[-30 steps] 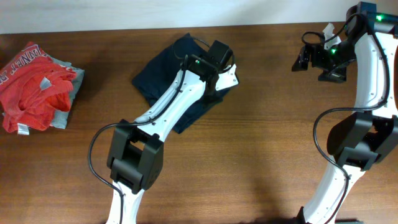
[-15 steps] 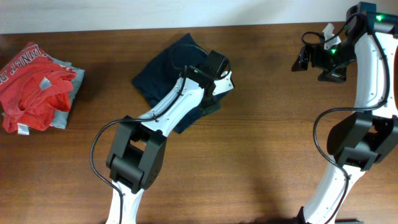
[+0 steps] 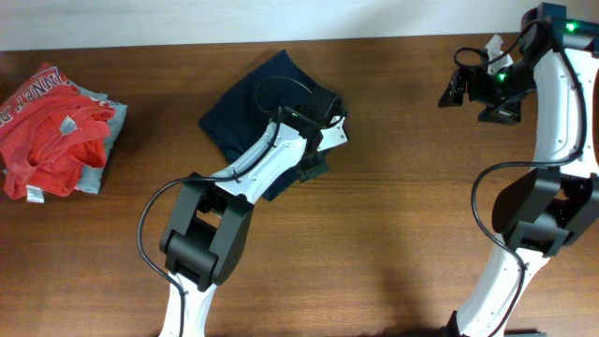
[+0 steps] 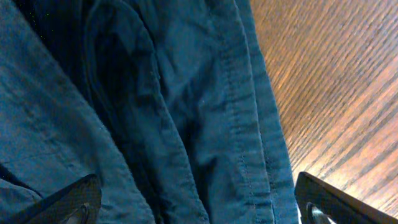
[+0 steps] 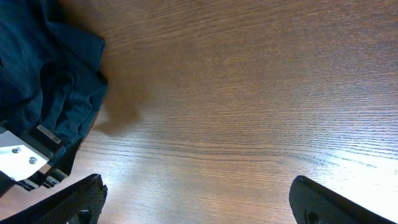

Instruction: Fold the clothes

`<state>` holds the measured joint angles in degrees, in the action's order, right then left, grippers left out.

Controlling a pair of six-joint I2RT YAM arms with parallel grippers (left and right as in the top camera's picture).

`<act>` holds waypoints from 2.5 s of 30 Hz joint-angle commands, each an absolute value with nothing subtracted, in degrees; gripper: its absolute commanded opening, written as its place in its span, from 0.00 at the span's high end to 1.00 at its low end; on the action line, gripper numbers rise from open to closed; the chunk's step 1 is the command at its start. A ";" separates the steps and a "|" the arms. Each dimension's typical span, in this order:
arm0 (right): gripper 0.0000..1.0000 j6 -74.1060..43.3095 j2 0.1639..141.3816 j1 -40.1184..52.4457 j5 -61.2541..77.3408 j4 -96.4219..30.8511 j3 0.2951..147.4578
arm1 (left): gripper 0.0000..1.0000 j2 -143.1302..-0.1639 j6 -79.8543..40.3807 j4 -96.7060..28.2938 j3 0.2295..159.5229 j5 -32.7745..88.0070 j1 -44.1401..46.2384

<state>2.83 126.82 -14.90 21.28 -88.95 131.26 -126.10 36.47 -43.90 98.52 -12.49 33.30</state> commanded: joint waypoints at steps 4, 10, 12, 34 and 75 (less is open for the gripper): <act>0.01 2.98 125.95 -14.63 22.09 -89.21 131.90 | 0.01 -129.27 36.84 -43.44 97.30 -12.95 32.86; 0.02 2.98 125.95 -14.63 22.09 -89.19 131.90 | 0.01 -133.10 36.69 -43.11 97.30 -13.37 32.86; 0.01 2.98 125.95 -14.63 22.06 -89.19 131.90 | 0.01 -133.95 36.69 -42.83 97.30 -13.96 32.84; 0.01 4.29 125.95 -14.66 22.02 -90.28 131.90 | 0.56 -135.00 27.31 -32.56 97.30 -24.49 29.10; 0.01 4.51 125.95 -14.52 22.09 -90.65 131.90 | 1.00 -102.48 33.19 -27.62 108.18 -46.76 10.66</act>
